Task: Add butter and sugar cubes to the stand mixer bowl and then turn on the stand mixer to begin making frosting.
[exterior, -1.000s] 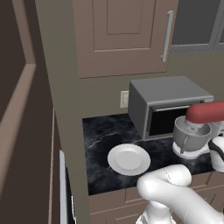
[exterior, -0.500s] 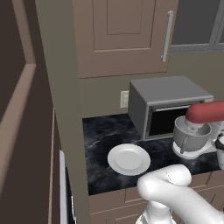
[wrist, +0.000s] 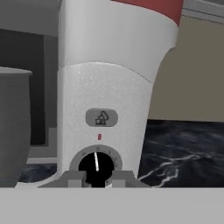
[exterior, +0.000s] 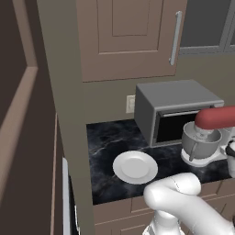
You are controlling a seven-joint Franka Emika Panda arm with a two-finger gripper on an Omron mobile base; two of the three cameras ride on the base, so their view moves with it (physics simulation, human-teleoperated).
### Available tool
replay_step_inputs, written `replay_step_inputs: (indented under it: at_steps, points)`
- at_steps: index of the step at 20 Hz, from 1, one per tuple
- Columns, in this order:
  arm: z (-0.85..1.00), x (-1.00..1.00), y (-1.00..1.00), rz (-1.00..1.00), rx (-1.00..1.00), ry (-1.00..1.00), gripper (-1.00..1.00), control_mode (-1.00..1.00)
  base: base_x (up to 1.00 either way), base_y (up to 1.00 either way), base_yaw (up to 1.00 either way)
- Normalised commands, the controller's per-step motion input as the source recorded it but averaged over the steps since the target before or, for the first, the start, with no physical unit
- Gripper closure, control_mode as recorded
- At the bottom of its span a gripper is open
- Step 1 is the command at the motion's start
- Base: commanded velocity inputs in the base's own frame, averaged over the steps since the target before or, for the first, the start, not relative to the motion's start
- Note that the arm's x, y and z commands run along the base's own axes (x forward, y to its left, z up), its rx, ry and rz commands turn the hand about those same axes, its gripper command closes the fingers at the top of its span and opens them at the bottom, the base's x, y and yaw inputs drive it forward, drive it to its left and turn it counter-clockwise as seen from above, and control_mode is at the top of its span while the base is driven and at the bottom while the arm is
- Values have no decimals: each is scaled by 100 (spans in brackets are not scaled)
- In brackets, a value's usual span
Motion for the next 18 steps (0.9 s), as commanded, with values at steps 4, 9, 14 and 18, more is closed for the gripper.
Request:
replay_step_inputs:
  at_steps: [4,9,14,18]
  points:
    - [18,3,24,0,0,-6,100,-100,0,0,0]
    - [10,3,1,0,1,-5,100,-100,0,0,0]
    - [0,20,0,0,13,0,100,-100,0,0,0]
    - [-1,15,0,0,14,1,100,-100,0,0,0]
